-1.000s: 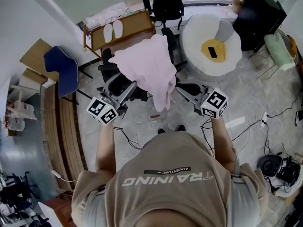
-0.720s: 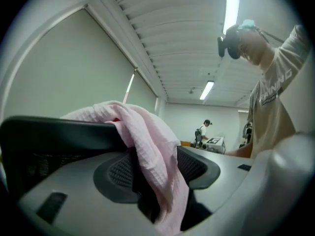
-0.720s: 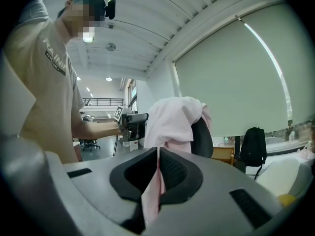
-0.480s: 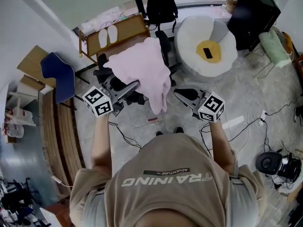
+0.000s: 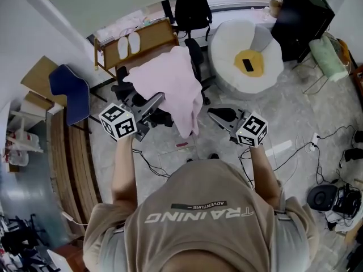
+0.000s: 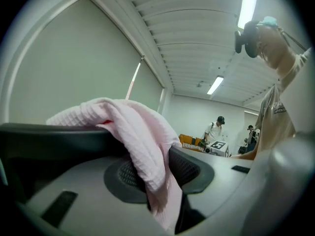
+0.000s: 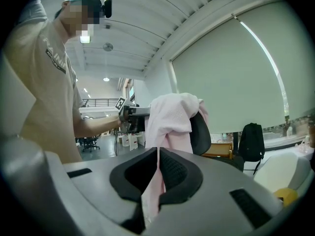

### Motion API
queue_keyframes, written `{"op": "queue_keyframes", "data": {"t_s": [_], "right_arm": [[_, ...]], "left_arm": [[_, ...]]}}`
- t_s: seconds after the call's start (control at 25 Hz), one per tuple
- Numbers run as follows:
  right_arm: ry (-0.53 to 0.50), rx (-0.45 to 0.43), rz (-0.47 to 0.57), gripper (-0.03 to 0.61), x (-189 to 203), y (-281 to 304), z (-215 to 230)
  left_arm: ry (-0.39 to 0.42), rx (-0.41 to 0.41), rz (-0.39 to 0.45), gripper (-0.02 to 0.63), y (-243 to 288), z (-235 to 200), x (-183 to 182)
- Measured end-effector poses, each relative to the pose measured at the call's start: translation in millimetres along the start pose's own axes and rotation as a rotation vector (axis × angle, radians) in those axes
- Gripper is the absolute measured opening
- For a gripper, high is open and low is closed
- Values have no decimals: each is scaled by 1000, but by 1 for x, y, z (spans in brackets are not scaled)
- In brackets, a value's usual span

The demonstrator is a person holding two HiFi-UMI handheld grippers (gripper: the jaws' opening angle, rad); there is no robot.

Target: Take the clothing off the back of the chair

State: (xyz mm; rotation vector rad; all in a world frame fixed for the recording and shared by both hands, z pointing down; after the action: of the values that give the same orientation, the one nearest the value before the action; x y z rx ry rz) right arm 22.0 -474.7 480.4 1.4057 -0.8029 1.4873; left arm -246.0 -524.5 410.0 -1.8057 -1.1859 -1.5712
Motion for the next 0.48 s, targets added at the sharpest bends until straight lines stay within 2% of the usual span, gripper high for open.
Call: {"op": "queue_keyframes", "data": {"t_s": [0.24,0.36,0.48], "right_arm": [[12,-5,-5,38,4,0,-5],[9,-10,-10,38,7,-2,-6],[11,-12,-15,38,6,-2,-7]], "left_arm": [[40,-29,-31,132,12,7,-10],[43,-54,-20,70,10,6,-9],[89,-62,25,51,8,12,-13]]}}
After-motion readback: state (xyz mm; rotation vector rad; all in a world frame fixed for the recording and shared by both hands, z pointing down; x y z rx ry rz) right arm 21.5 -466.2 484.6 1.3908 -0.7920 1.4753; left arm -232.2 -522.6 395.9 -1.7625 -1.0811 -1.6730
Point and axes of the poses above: the fingertips, and each gripper's own axes: y forward along the fingers, z to its right, x out of its underside, the point moved 7 cm from there along -y, backward along the fingers
